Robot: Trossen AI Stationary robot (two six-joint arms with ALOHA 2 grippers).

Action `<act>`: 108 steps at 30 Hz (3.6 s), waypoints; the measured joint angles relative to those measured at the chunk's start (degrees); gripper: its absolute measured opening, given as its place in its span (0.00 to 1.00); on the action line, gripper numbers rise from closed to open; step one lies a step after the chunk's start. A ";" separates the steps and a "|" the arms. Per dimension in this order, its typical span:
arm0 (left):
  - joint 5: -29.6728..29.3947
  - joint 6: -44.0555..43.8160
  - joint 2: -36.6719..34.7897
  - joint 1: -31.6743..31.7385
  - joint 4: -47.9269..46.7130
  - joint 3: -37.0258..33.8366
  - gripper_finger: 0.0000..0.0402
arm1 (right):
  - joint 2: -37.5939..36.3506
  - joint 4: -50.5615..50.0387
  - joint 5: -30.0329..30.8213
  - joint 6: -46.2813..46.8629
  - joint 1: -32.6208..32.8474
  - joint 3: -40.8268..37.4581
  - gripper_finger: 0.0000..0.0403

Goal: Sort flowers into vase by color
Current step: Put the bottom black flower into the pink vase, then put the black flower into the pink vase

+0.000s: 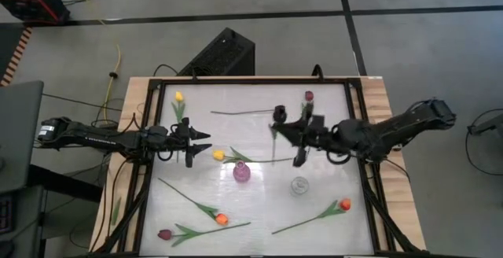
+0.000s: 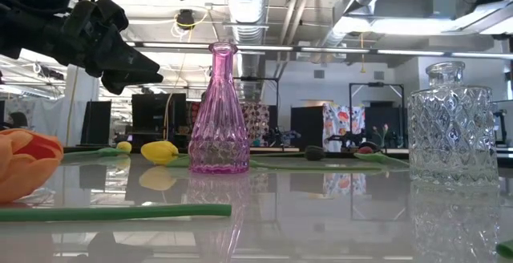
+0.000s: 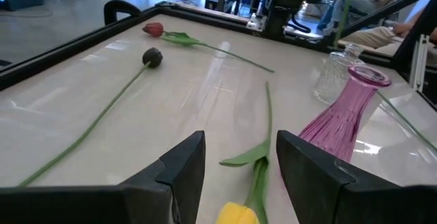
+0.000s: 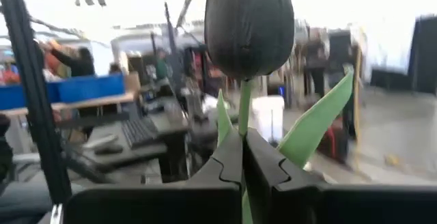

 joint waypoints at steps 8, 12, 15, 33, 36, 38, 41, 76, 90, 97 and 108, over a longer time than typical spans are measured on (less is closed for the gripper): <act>0.07 0.02 0.00 0.00 -0.11 0.02 0.42 | 9.29 14.63 -4.62 -7.72 -1.02 4.83 0.06; 1.03 0.22 0.01 -0.01 -0.38 0.02 0.42 | 13.79 13.47 -7.44 -7.17 -2.04 10.04 0.06; 1.60 0.24 0.02 -0.02 -0.70 0.02 0.42 | 16.37 10.91 -9.26 -6.81 -2.32 14.09 0.06; 1.59 0.72 0.00 -0.02 -1.16 0.02 0.42 | 20.65 4.20 -9.46 -5.39 -2.23 18.93 0.07; 1.59 0.72 0.00 -0.01 -1.16 0.02 0.42 | 21.02 3.33 -9.45 -4.34 -2.13 18.93 0.07; 1.59 0.72 0.02 0.00 -1.16 0.02 0.42 | 21.60 3.85 -9.43 -4.05 -2.09 18.93 0.07; 1.59 0.72 0.01 0.00 -1.13 0.02 0.42 | 22.66 4.48 -9.44 -3.77 -1.79 18.92 0.07; -0.76 3.03 0.65 0.02 -1.22 -0.57 0.42 | 8.30 -51.64 -9.00 17.83 2.60 18.93 0.54; 9.16 17.88 23.06 19.42 -5.41 13.54 0.42 | 8.38 -42.68 -6.00 20.45 7.06 2.73 0.48; 7.81 29.98 37.06 31.10 -21.34 26.90 0.42 | 8.41 -39.64 -6.00 21.58 6.75 -0.69 0.46; 16.48 37.65 51.90 40.71 -28.14 37.63 0.42 | 8.38 -39.30 -6.11 15.39 6.75 -1.64 0.46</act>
